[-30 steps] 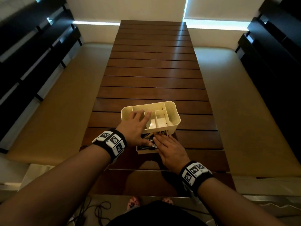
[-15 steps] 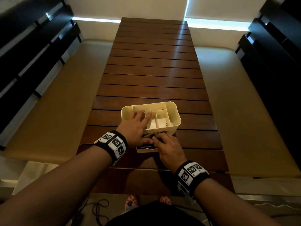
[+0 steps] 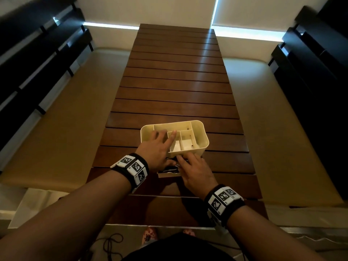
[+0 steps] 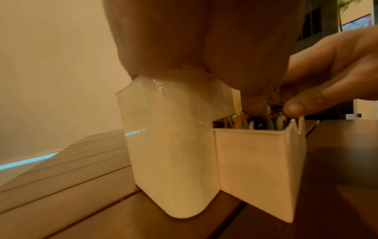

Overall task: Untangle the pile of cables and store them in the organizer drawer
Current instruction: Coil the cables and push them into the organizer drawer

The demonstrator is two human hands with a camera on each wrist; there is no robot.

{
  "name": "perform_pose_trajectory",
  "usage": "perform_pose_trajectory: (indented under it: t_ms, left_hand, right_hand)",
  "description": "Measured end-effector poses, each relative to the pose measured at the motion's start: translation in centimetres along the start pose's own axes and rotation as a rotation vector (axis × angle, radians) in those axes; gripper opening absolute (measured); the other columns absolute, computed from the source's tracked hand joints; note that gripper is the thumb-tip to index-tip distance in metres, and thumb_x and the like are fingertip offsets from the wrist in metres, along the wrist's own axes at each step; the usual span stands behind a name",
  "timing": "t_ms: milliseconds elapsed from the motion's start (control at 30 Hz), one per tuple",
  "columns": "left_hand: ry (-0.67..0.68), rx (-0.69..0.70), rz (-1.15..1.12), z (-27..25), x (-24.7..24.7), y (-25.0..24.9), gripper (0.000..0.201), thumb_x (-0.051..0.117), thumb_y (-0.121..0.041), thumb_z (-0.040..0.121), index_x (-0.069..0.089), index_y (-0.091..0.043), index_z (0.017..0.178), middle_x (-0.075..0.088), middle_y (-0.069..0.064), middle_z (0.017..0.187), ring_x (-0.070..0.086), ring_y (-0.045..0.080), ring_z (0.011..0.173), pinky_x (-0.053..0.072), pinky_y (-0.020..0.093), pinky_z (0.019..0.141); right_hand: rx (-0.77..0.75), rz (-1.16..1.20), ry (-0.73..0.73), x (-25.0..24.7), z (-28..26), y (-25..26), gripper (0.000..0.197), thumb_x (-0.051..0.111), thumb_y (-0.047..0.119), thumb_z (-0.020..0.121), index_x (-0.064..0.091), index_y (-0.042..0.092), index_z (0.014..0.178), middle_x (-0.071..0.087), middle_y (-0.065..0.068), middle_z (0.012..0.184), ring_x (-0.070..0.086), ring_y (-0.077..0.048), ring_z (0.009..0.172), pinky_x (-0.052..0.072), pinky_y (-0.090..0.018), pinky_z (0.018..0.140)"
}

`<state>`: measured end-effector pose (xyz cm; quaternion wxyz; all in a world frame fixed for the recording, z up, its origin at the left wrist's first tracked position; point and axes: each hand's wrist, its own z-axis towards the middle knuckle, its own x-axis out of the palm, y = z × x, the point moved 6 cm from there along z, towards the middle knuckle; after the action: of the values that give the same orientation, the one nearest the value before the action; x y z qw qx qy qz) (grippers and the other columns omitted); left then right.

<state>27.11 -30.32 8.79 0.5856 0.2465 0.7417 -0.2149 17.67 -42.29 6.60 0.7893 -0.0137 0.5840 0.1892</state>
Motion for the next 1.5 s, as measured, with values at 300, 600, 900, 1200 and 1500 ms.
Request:
perform_pose_trajectory:
  t_ms: [300, 600, 900, 1200, 1500]
  left_hand:
    - [0.001, -0.018, -0.017, 0.1, 0.0, -0.2, 0.107, 0.052, -0.074, 0.084, -0.011, -0.027, 0.157, 0.014, 0.005, 0.156, 0.019, 0.031, 0.142, 0.054, 0.047, 0.089]
    - [-0.037, -0.028, -0.023, -0.3, 0.2, -0.3, 0.109, 0.053, -0.077, 0.082, -0.010, -0.029, 0.157, 0.017, 0.006, 0.156, 0.022, 0.031, 0.140, 0.055, 0.047, 0.088]
    - [-0.009, 0.013, 0.005, -0.3, 0.0, -0.2, 0.110, 0.055, -0.075, 0.082, -0.010, -0.029, 0.157, 0.020, 0.005, 0.153, 0.024, 0.031, 0.137, 0.053, 0.046, 0.087]
    - [-0.028, 0.006, 0.017, -0.5, -0.1, -0.2, 0.106, 0.059, -0.067, 0.085, -0.010, -0.031, 0.157, 0.020, 0.006, 0.155, 0.026, 0.031, 0.137, 0.054, 0.045, 0.089]
    - [-0.052, -0.026, -0.019, -0.4, 0.1, -0.4, 0.101, 0.050, -0.075, 0.085, -0.009, -0.035, 0.156, 0.020, 0.003, 0.153, 0.023, 0.028, 0.138, 0.056, 0.045, 0.087]
  right_hand:
    - [0.090, -0.061, 0.038, 0.3, 0.8, 0.7, 0.018, 0.069, 0.030, 0.086, 0.070, 0.016, 0.098, 0.059, 0.001, 0.096, 0.056, -0.019, 0.086, 0.049, -0.034, 0.070]
    - [0.126, 0.025, 0.014, 0.8, -0.2, -0.3, 0.029, 0.051, 0.032, 0.094, 0.072, 0.015, 0.105, 0.060, -0.001, 0.099, 0.053, -0.021, 0.087, 0.047, -0.033, 0.067]
    - [0.152, -0.021, 0.242, 0.6, -0.2, 0.2, 0.046, 0.040, 0.047, 0.093, 0.063, 0.020, 0.122, 0.055, 0.003, 0.117, 0.051, -0.020, 0.103, 0.046, -0.036, 0.082]
    - [-0.021, 0.134, -0.051, -3.1, 0.4, -1.4, 0.022, 0.061, 0.025, 0.092, 0.073, 0.015, 0.108, 0.063, -0.003, 0.094, 0.056, -0.018, 0.083, 0.049, -0.029, 0.065]
    - [0.086, -0.013, 0.212, 0.0, 0.1, -0.1, 0.036, 0.044, 0.038, 0.093, 0.068, 0.017, 0.112, 0.058, 0.001, 0.104, 0.056, -0.021, 0.092, 0.051, -0.039, 0.073]
